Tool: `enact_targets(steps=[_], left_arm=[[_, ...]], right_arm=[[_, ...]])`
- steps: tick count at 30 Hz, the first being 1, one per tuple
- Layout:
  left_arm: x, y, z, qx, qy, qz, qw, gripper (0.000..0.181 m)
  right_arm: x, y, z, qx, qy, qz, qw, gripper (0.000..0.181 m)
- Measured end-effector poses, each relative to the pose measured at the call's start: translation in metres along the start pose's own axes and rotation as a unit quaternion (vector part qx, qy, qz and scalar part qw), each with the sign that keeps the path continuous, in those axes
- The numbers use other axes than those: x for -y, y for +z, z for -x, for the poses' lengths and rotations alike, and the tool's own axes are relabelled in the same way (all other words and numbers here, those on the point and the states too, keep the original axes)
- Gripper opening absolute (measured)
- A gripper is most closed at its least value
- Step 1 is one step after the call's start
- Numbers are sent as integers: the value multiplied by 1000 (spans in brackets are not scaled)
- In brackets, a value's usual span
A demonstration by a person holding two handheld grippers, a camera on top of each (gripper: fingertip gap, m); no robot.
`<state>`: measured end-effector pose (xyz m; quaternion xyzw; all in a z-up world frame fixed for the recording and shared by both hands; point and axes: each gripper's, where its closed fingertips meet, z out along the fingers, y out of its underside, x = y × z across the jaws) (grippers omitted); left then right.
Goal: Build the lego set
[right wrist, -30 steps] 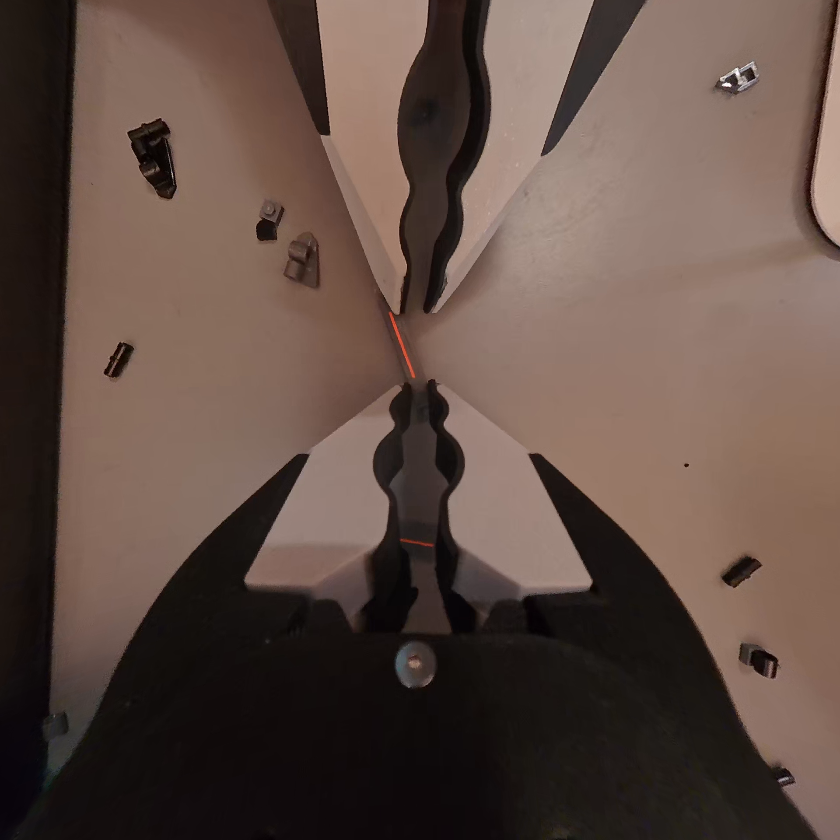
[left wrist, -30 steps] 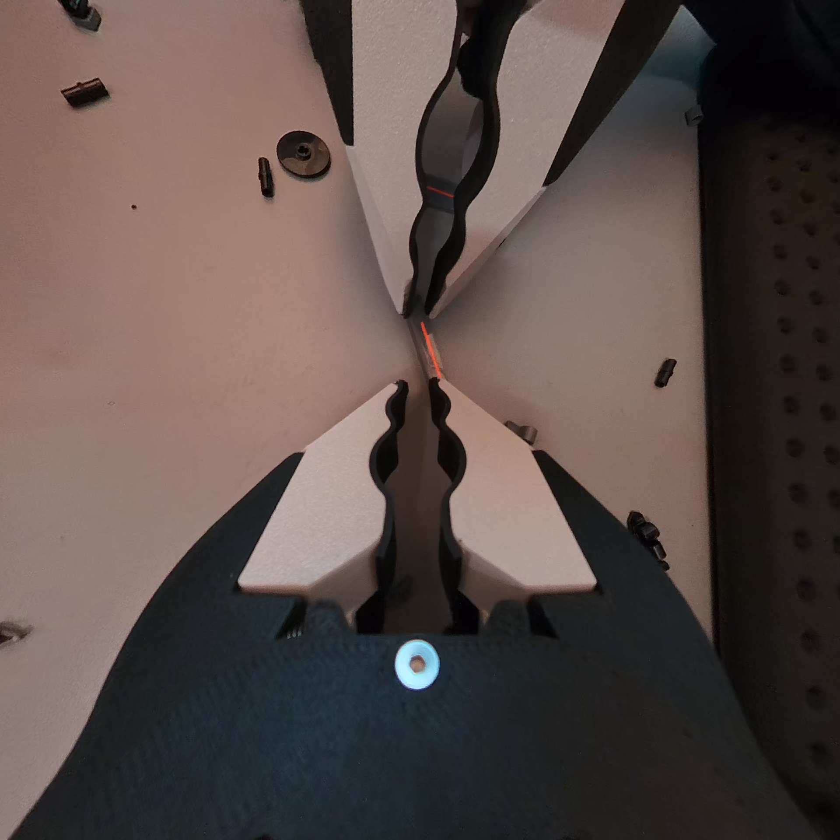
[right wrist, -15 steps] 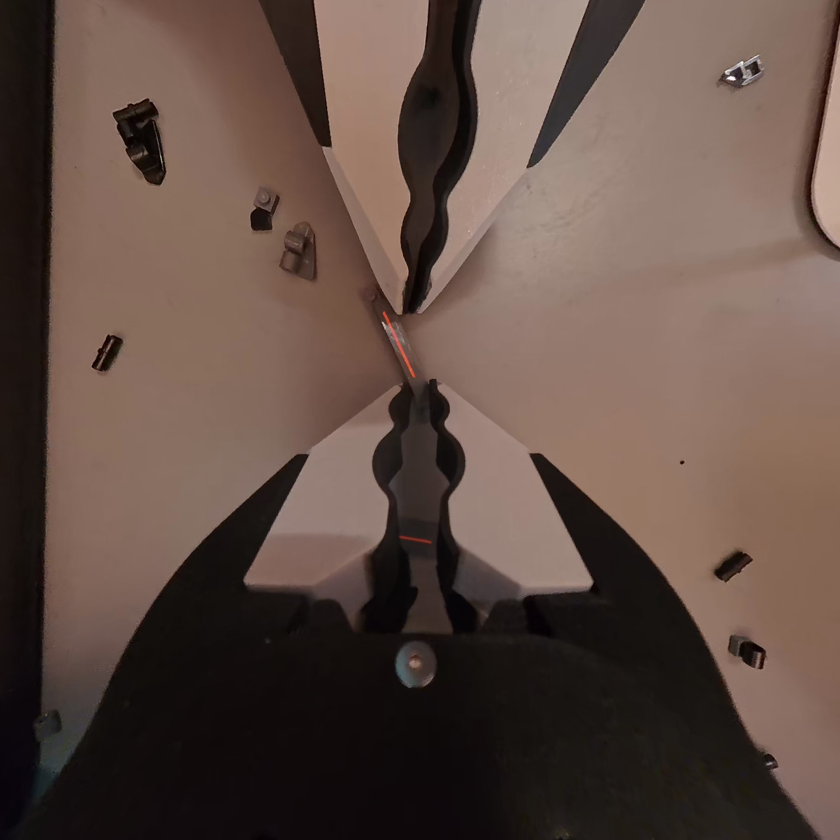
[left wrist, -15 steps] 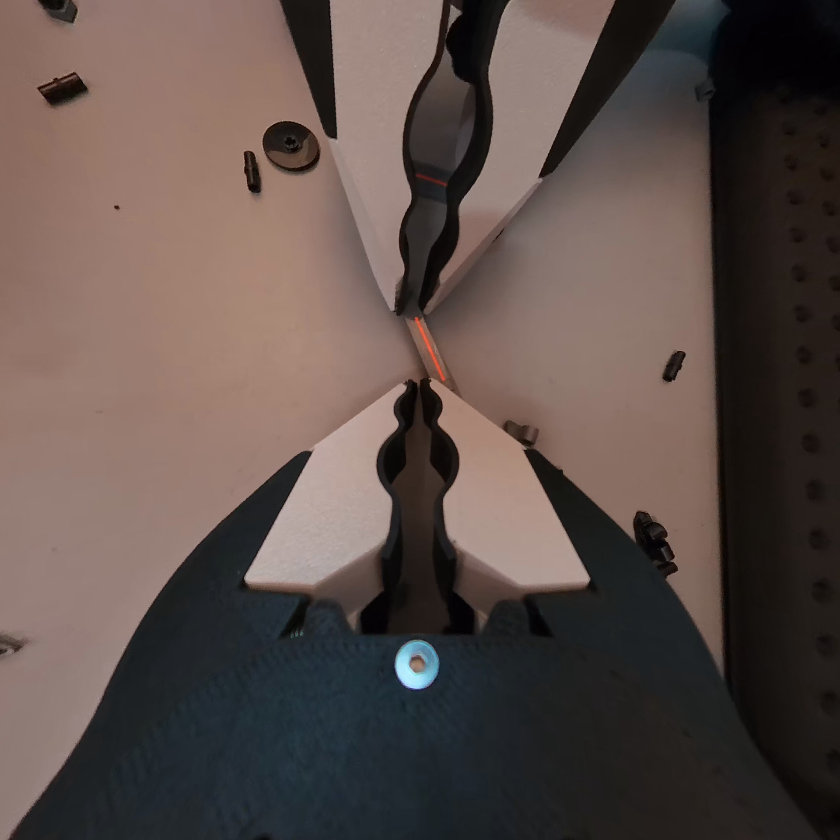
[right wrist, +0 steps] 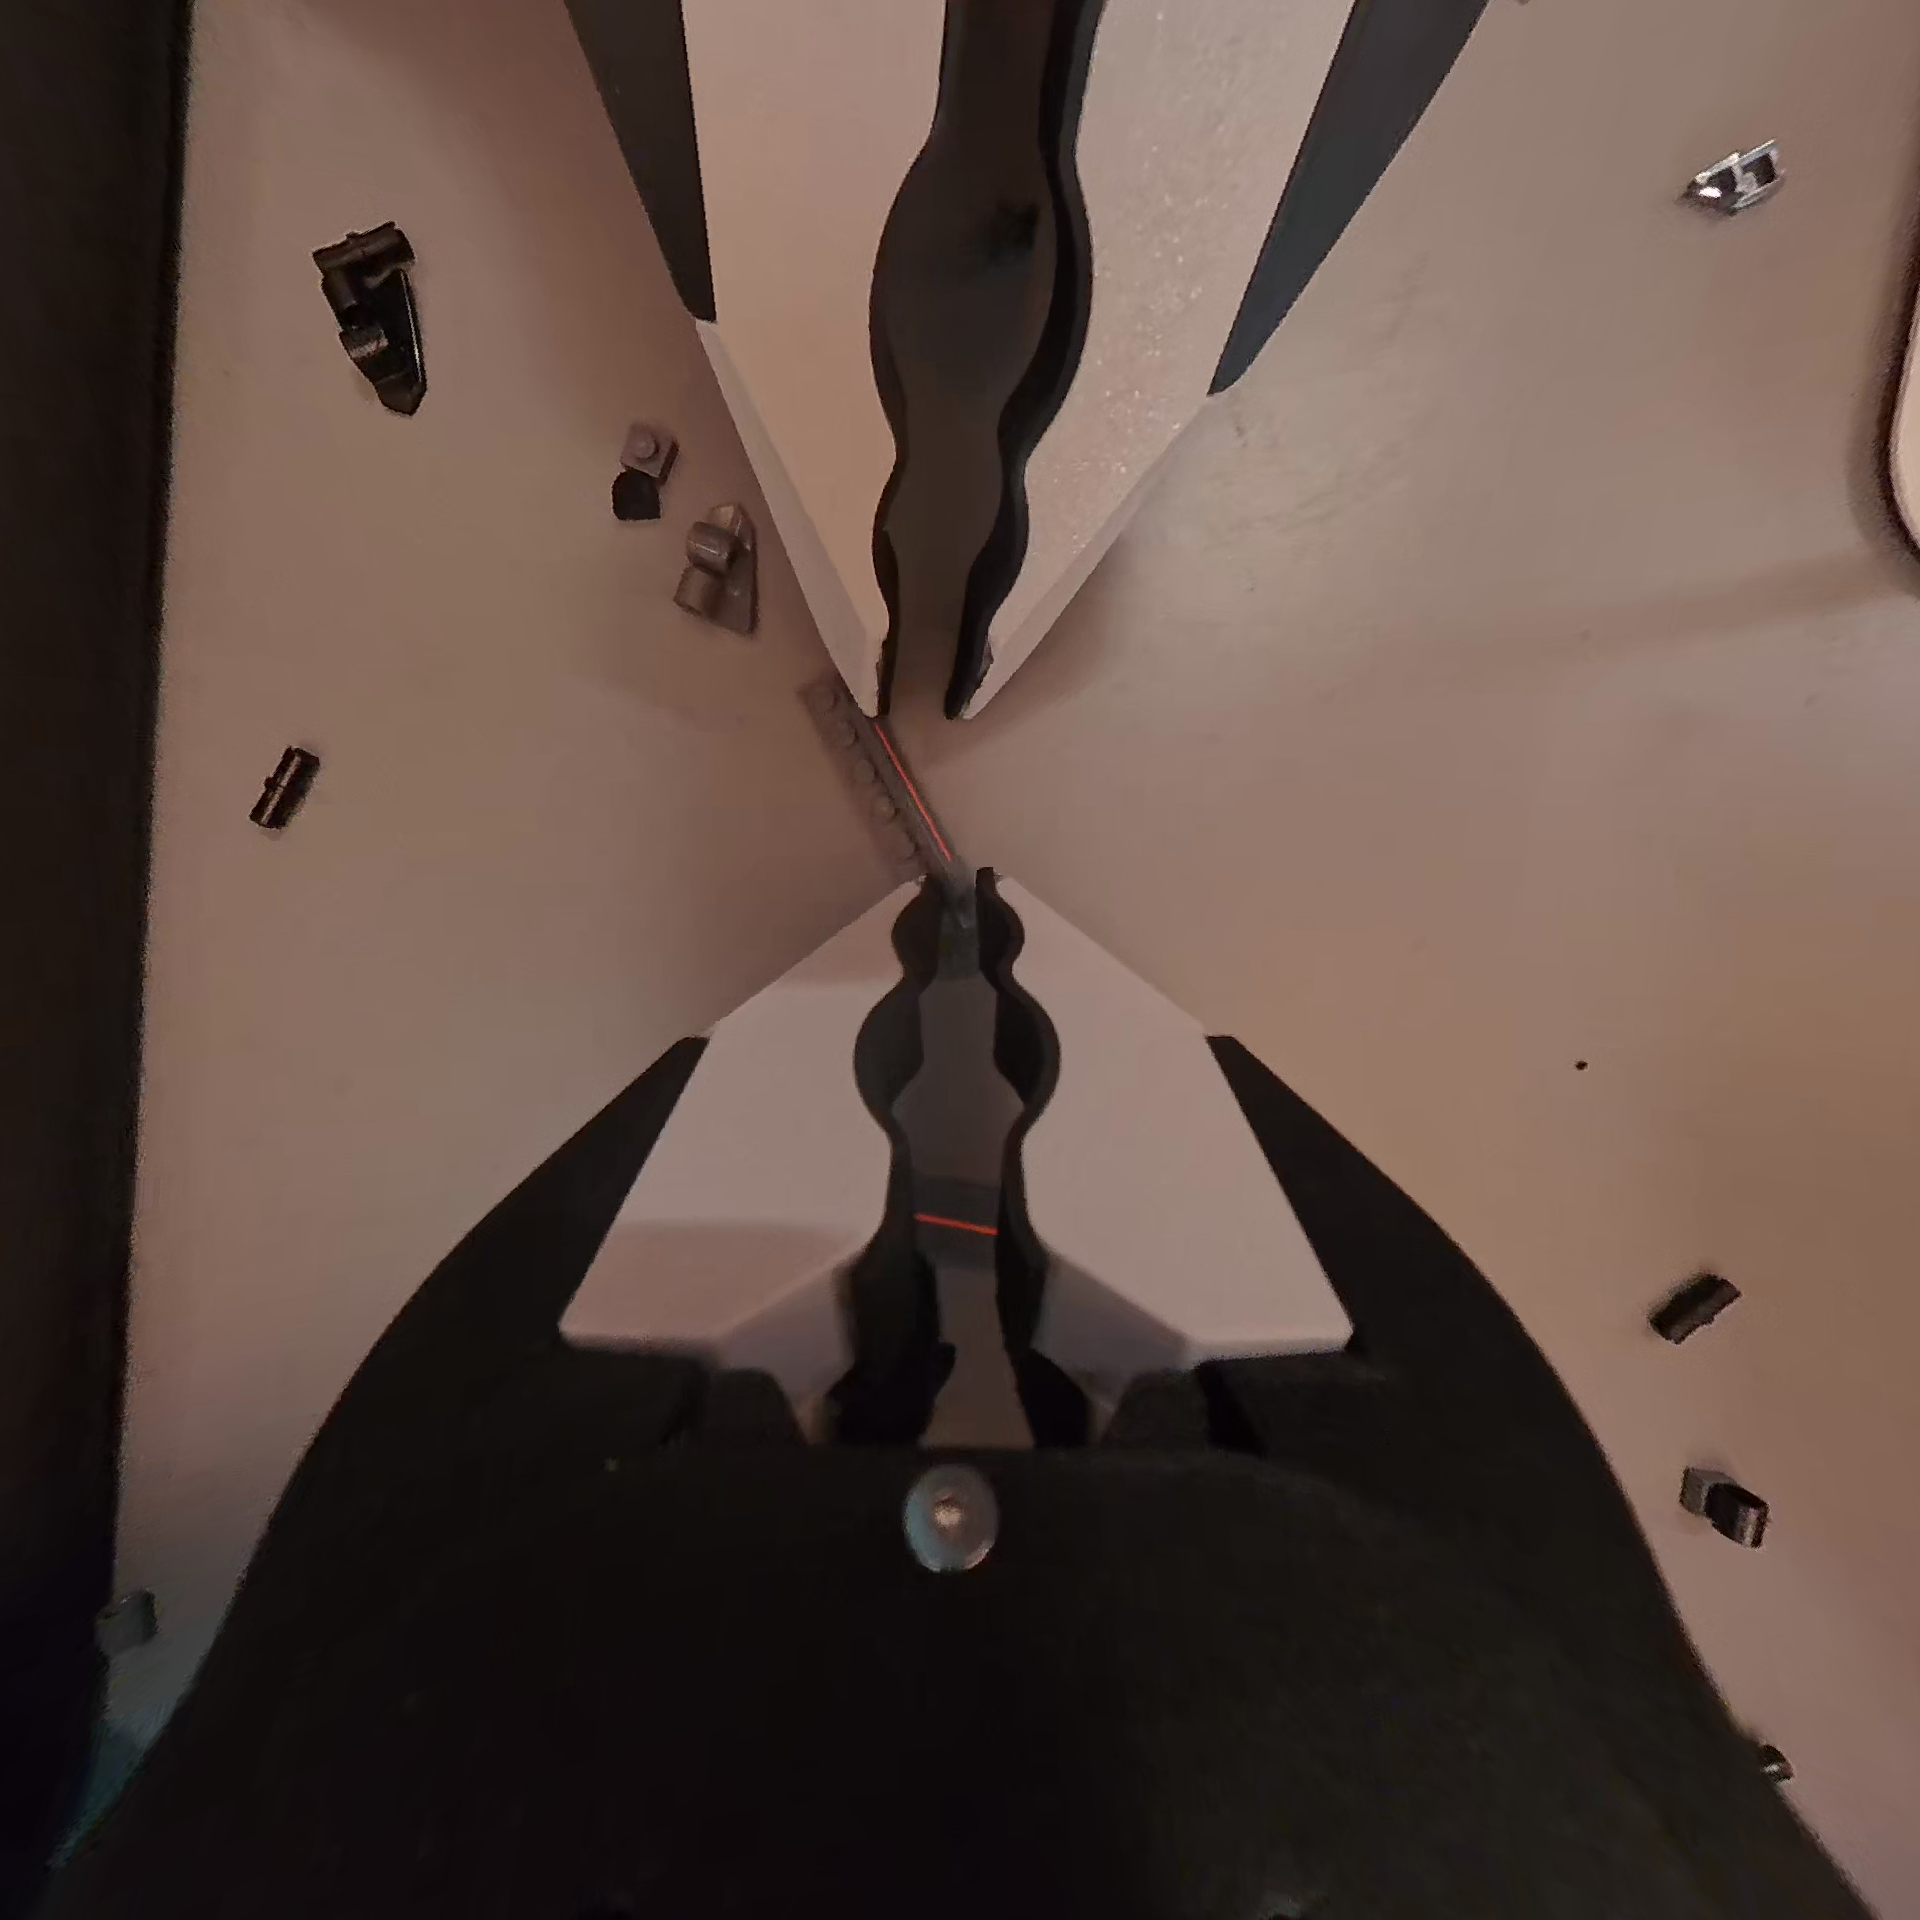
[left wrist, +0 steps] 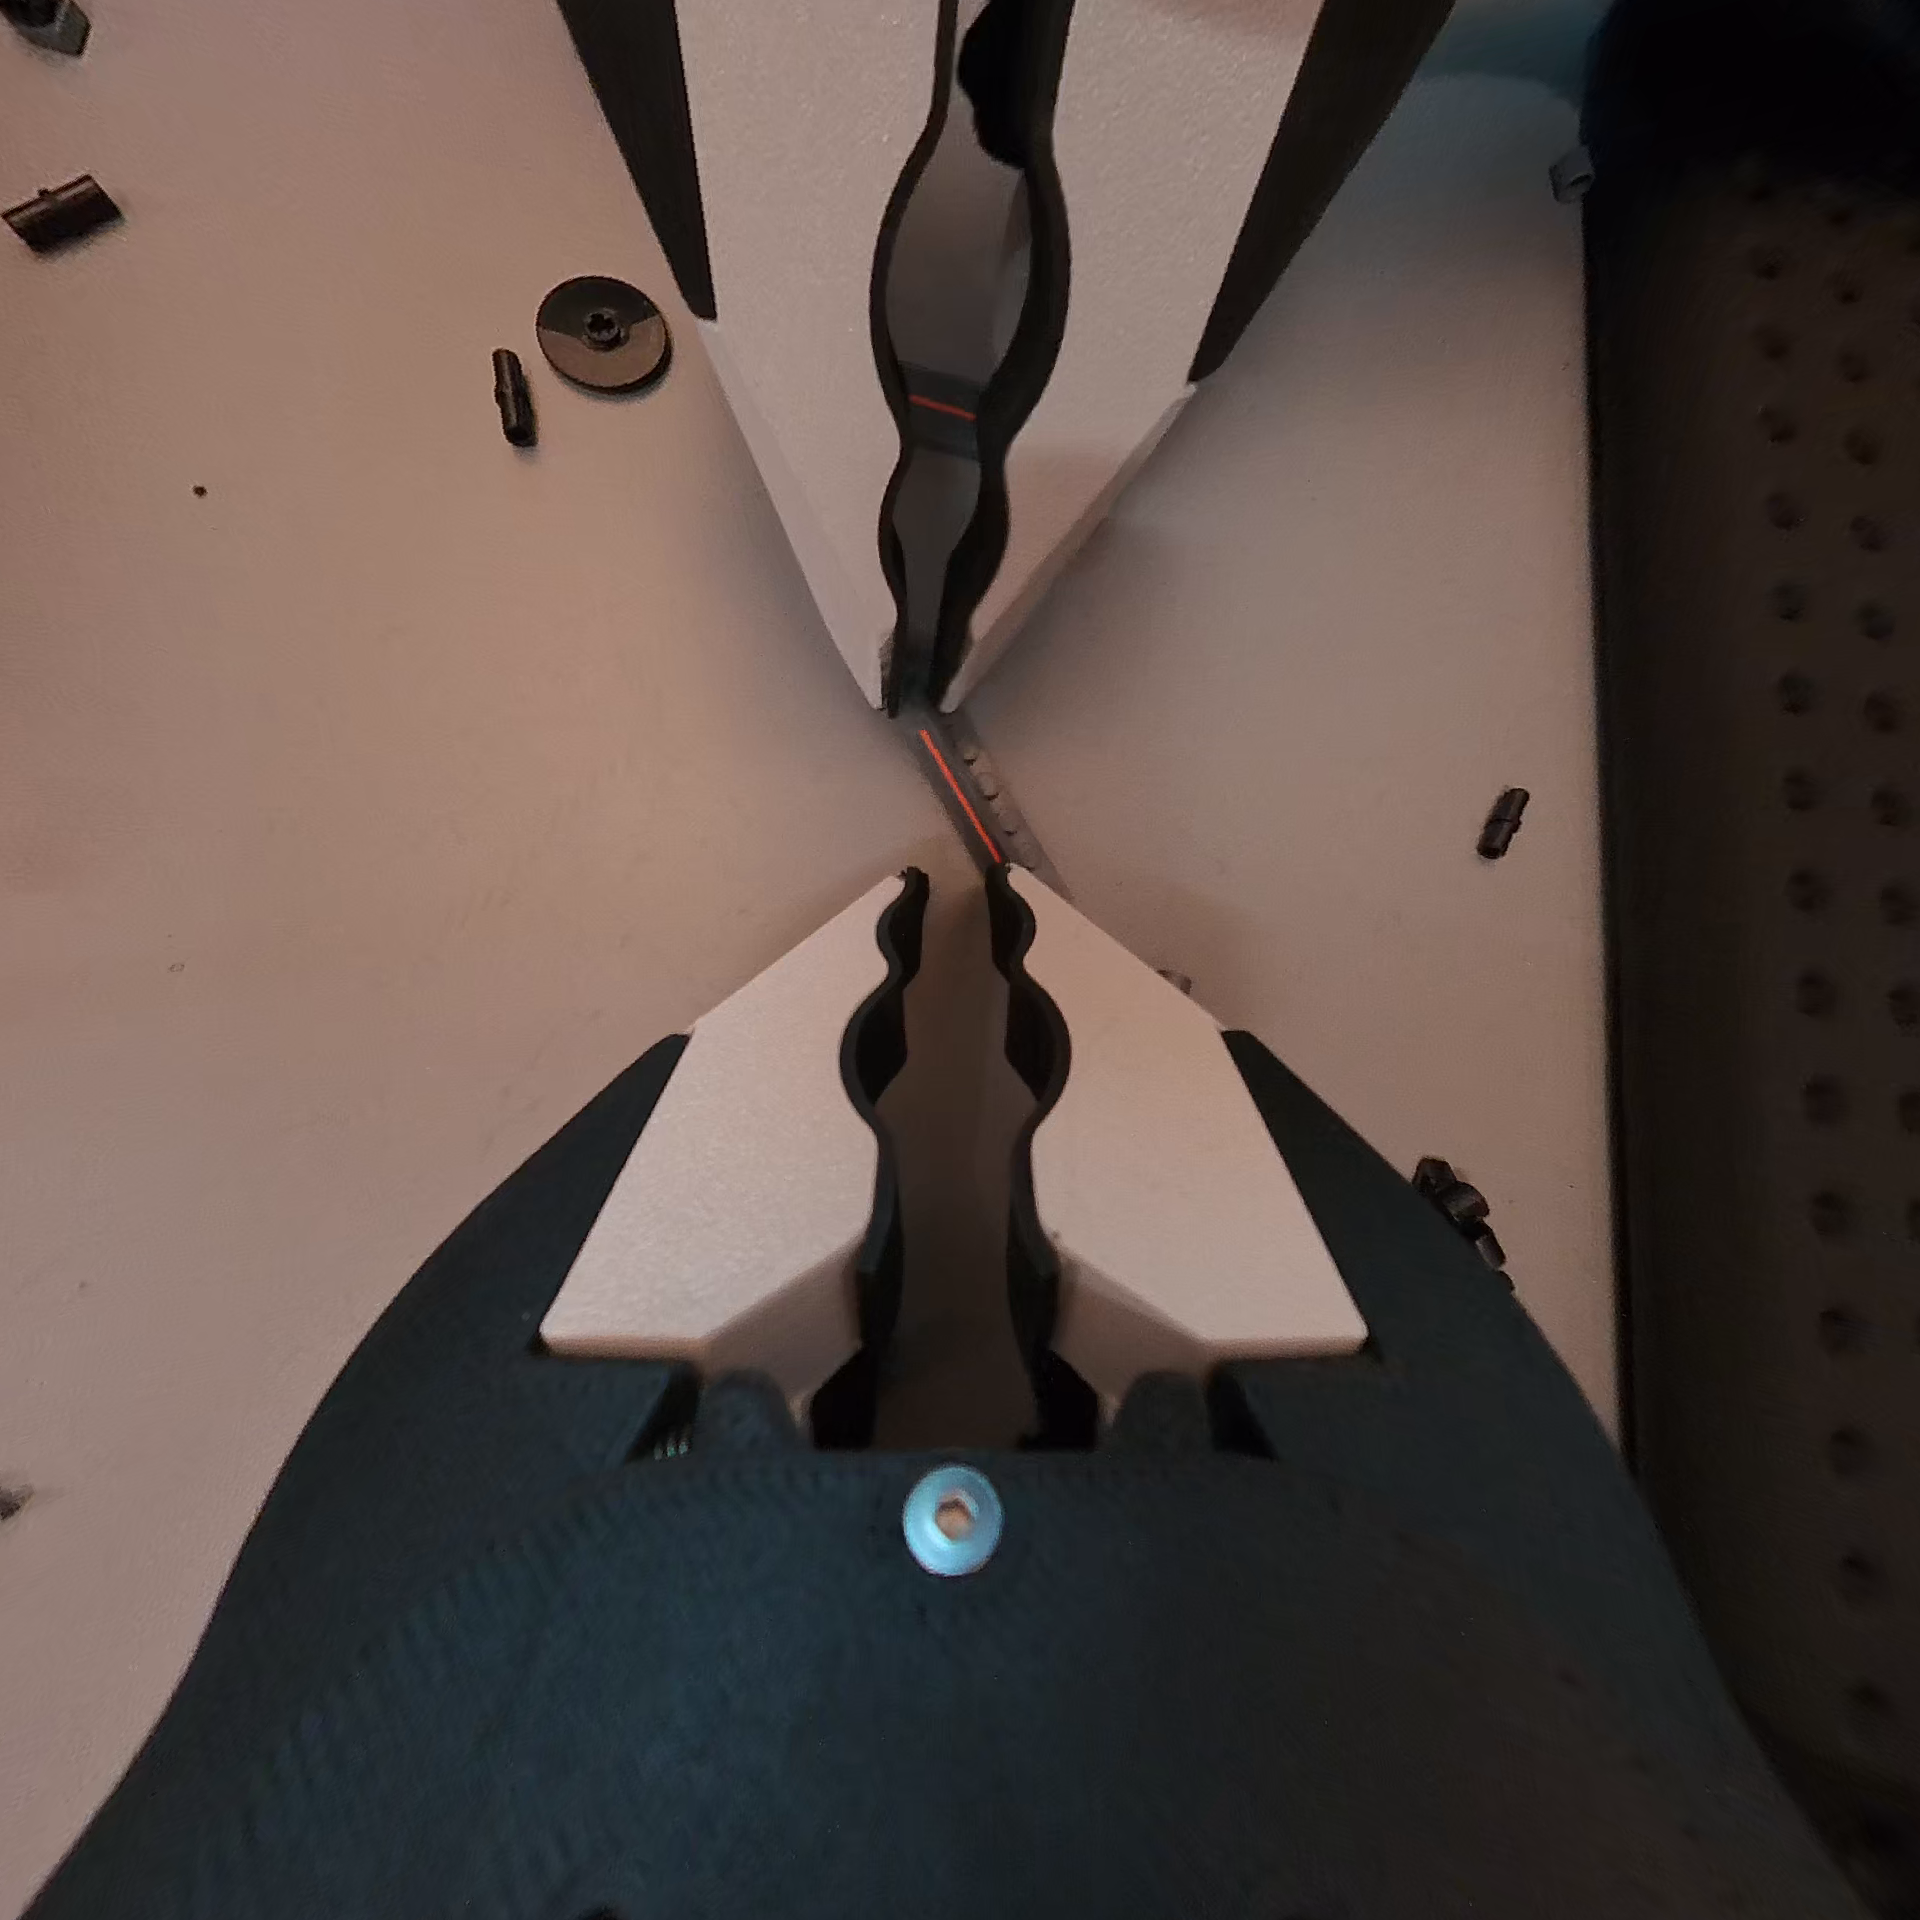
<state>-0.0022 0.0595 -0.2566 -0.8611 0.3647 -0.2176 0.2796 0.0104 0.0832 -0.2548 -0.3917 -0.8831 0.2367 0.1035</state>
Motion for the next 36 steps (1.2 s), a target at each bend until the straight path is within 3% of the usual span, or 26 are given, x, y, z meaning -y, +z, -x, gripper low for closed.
enact_targets(steps=[9, 36], left_arm=[[0, 0, 0, 1, 1, 0, 1000, 10], [-4, -5, 6, 13, -4, 4, 1000, 12]], right_arm=[[4, 2, 9, 5, -28, 3, 1000, 13], [10, 7, 3, -38, -56, 19, 998, 5]])
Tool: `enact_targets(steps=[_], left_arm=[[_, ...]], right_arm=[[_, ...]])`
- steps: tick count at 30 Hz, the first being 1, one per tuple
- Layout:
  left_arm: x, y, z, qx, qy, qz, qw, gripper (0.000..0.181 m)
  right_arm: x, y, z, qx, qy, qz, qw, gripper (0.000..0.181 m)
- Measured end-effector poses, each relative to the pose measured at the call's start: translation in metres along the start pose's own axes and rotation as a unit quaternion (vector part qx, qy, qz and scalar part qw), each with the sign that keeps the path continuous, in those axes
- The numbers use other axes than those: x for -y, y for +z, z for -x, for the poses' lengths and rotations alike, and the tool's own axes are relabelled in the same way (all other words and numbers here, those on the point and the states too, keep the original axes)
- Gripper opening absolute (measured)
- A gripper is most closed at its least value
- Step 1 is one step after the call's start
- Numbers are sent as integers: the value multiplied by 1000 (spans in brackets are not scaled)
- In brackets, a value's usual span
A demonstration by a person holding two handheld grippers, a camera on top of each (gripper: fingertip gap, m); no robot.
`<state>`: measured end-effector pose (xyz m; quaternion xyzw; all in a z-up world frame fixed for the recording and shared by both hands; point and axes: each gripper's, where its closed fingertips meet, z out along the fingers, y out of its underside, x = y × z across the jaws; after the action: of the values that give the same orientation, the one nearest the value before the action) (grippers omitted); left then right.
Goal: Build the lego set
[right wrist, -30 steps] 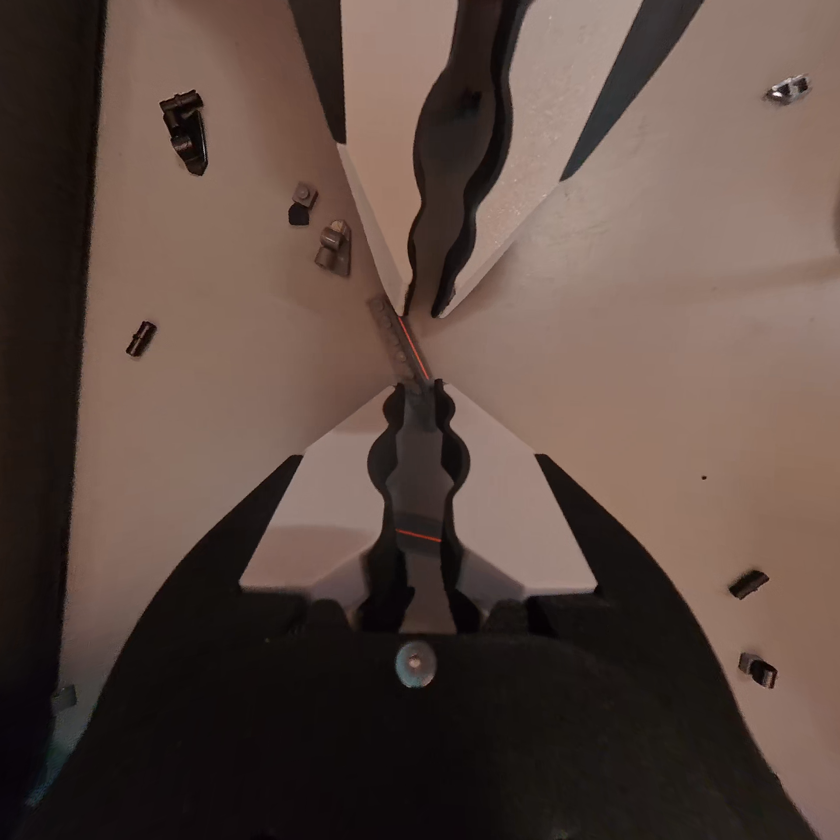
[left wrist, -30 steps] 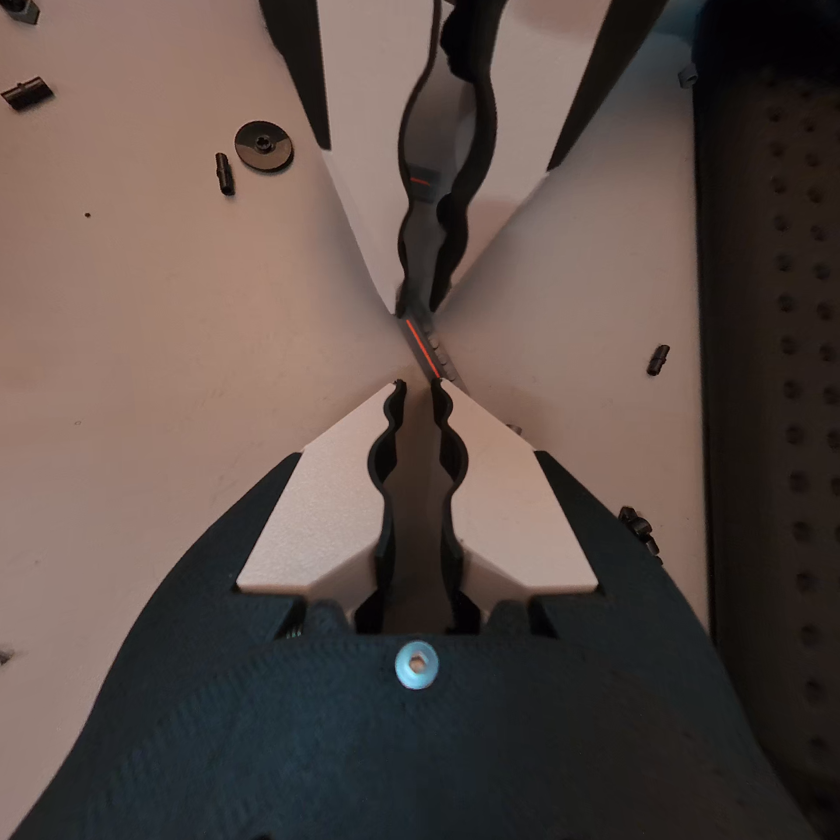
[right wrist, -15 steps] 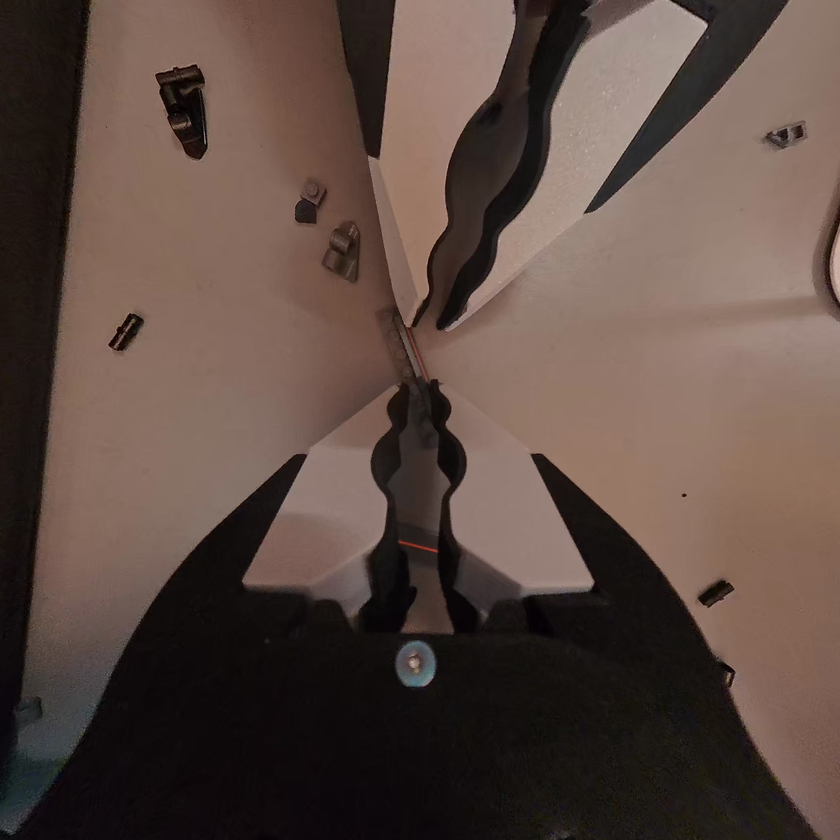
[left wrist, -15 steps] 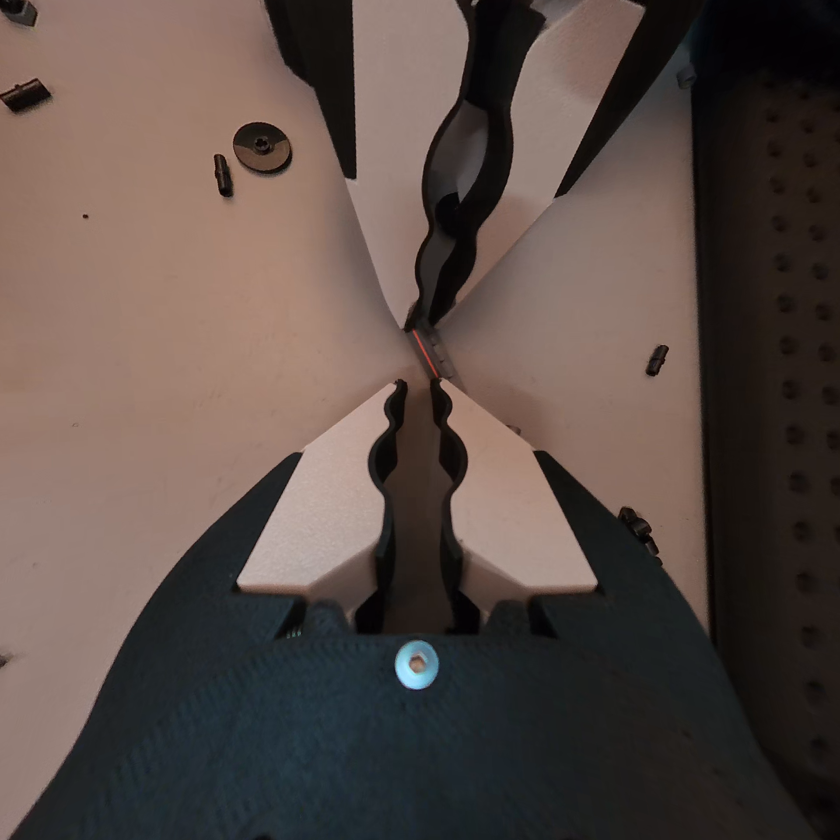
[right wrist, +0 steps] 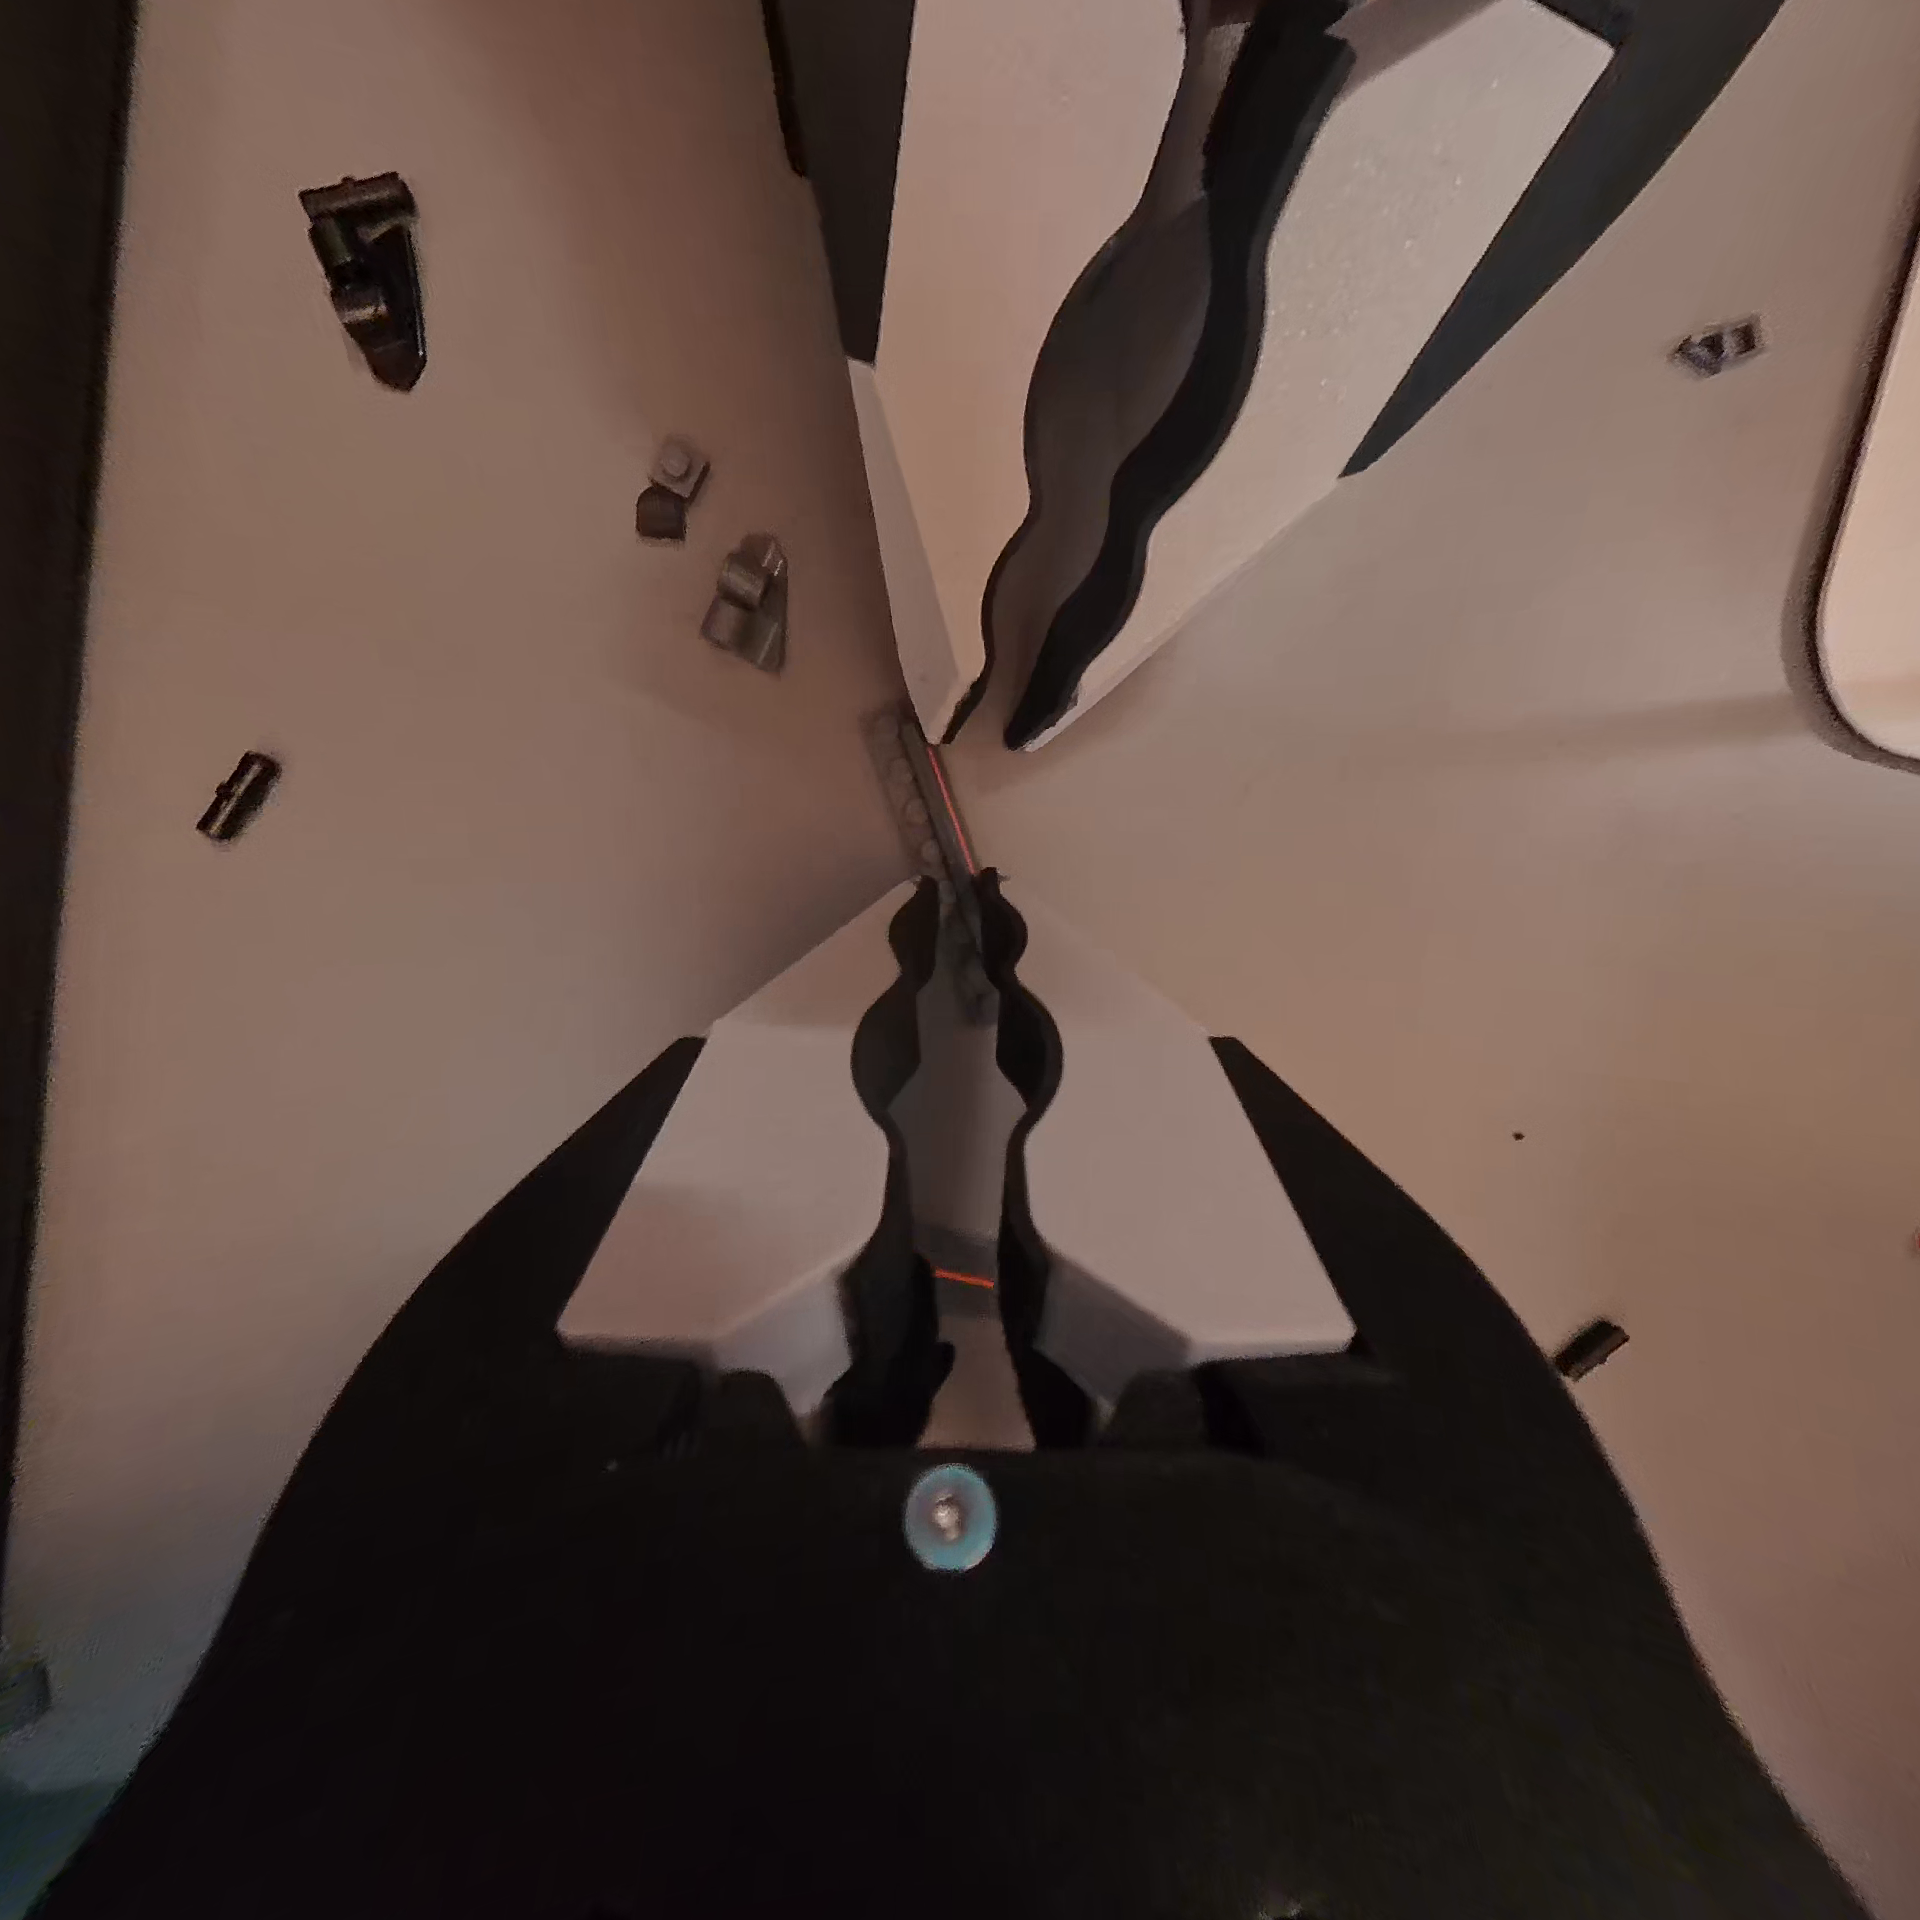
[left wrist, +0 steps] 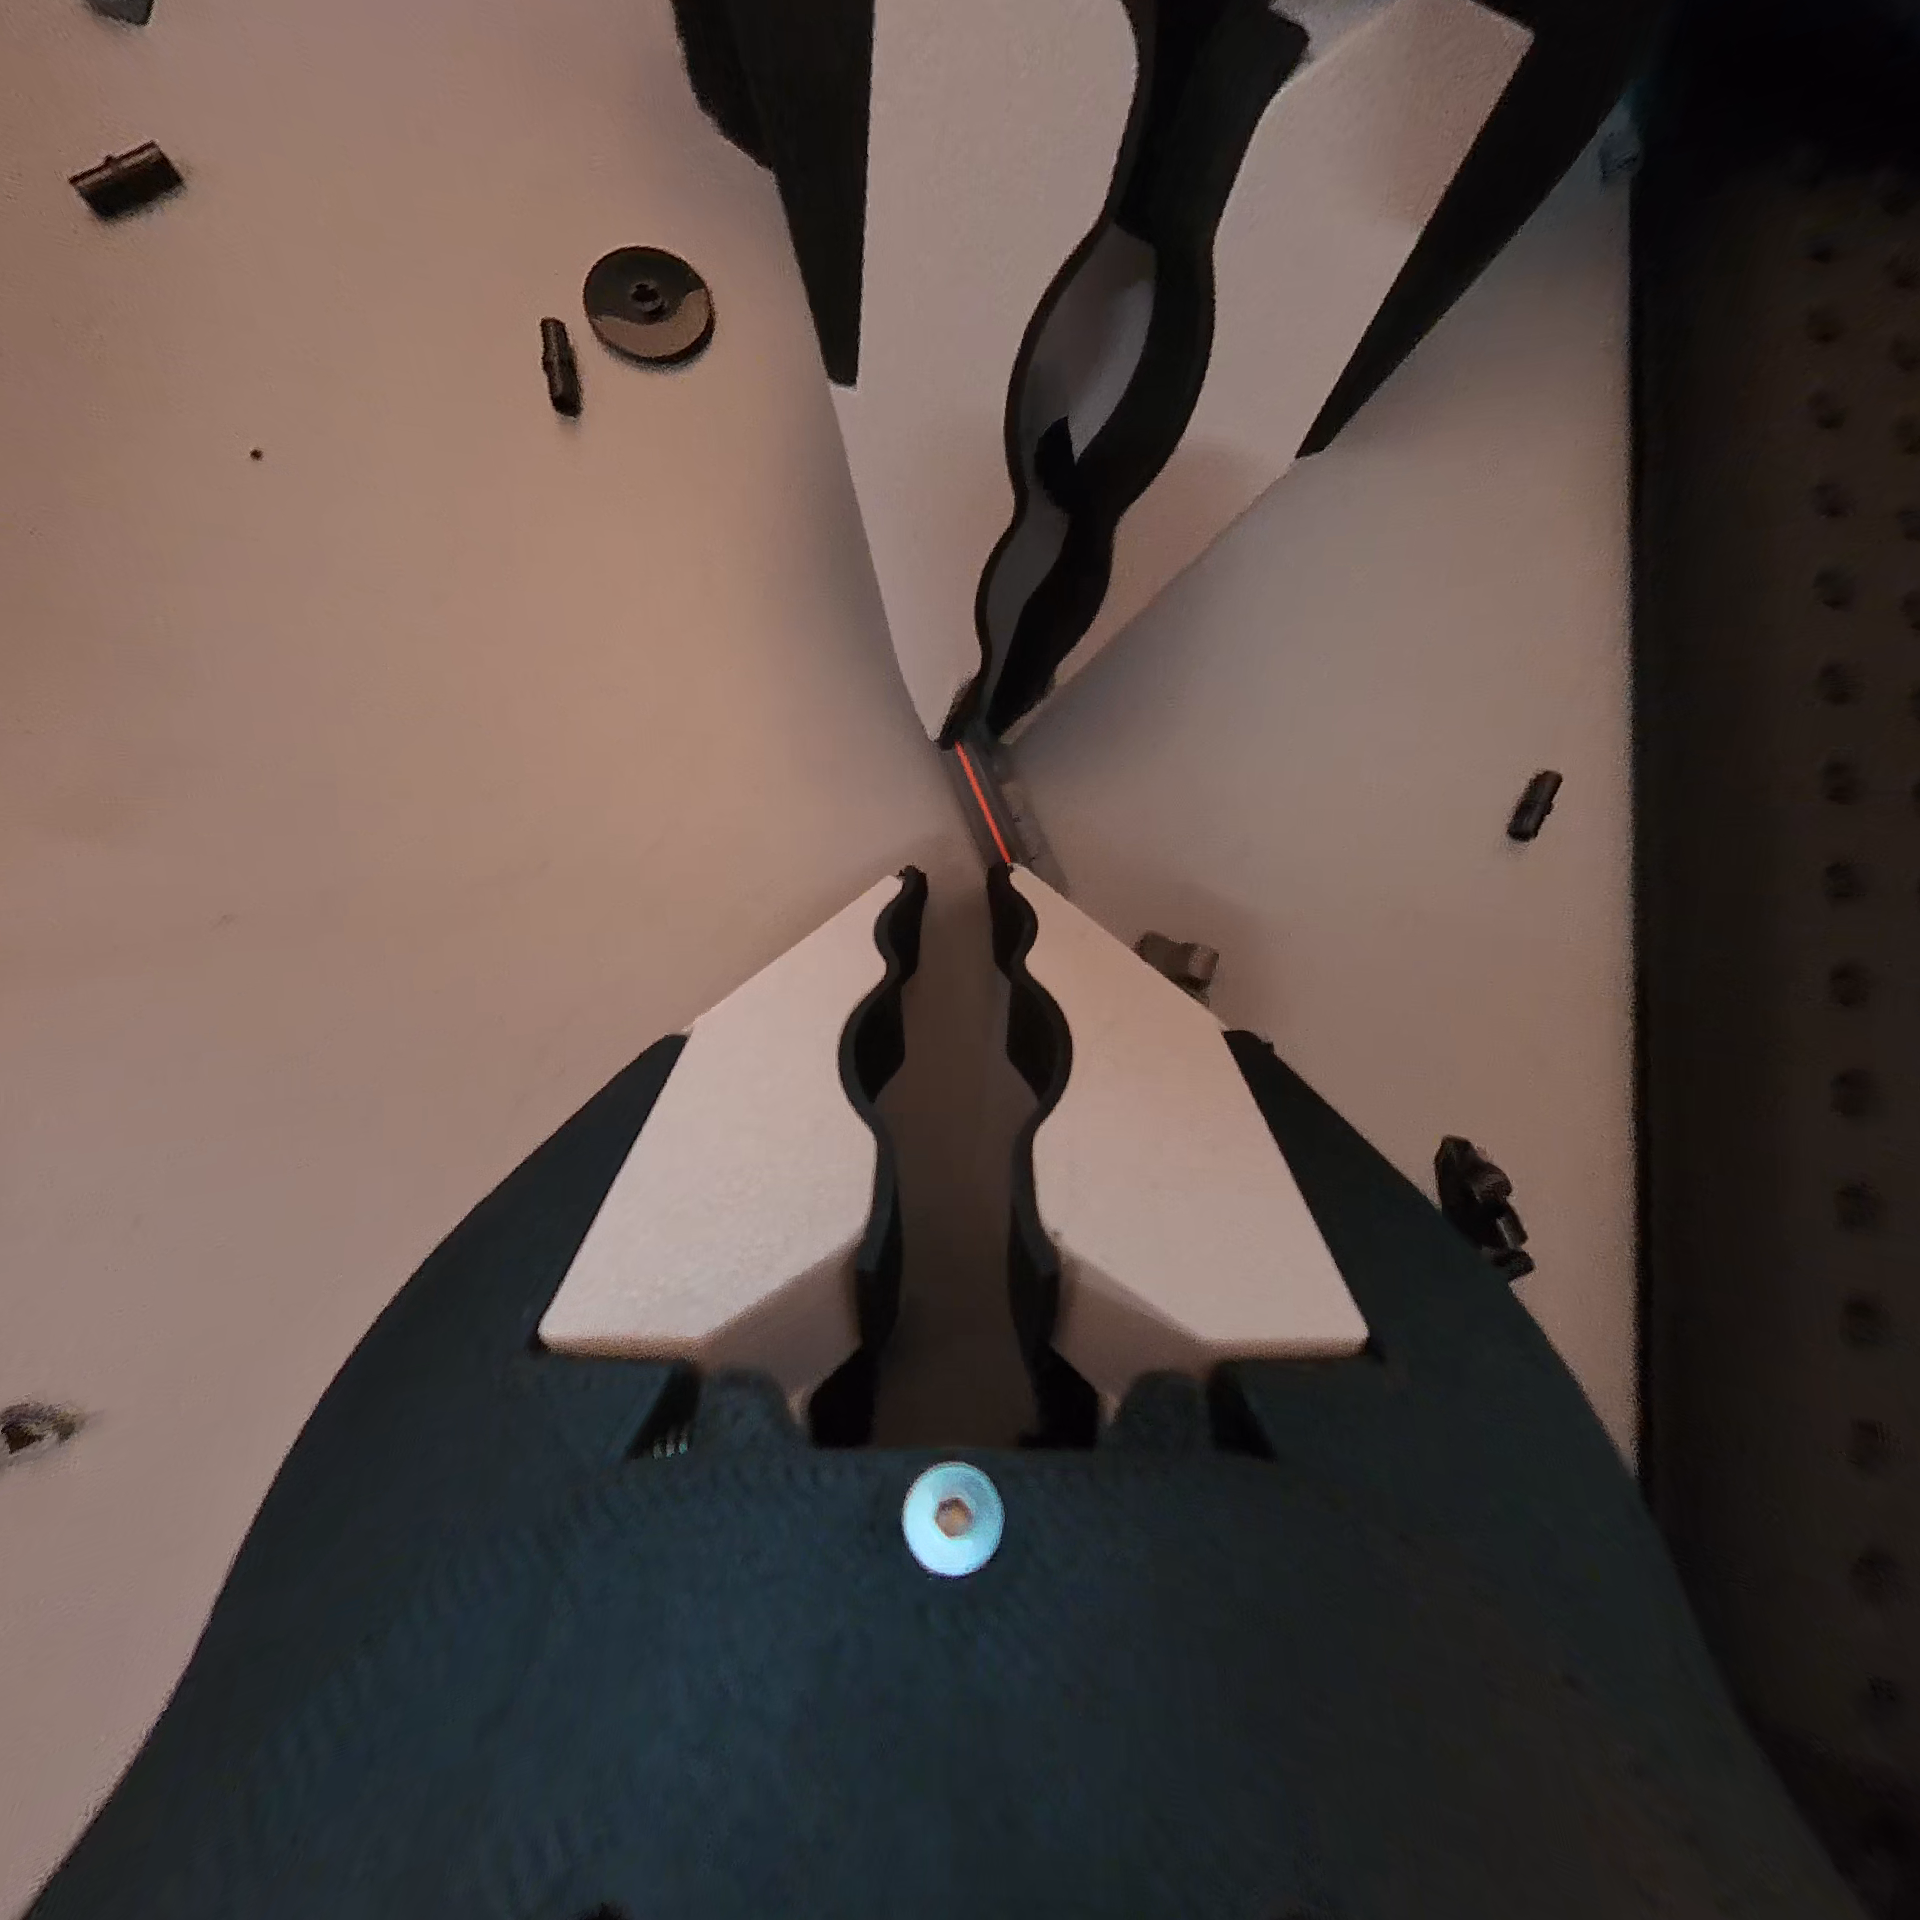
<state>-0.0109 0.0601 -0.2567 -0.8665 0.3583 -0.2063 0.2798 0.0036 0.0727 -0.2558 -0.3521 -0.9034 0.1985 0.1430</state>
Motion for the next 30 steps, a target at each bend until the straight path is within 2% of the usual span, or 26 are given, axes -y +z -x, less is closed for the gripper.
enact_targets(steps=[9, 30], left_arm=[[-4, -8, 3, 7, -5, 3, 1000, 12], [-4, -2, -4, 2, 9, 14, 1000, 16]], right_arm=[[9, 5, -7, -27, 4, -4, 1000, 4], [8, 5, -14, -49, 0, 0, 999, 3]])
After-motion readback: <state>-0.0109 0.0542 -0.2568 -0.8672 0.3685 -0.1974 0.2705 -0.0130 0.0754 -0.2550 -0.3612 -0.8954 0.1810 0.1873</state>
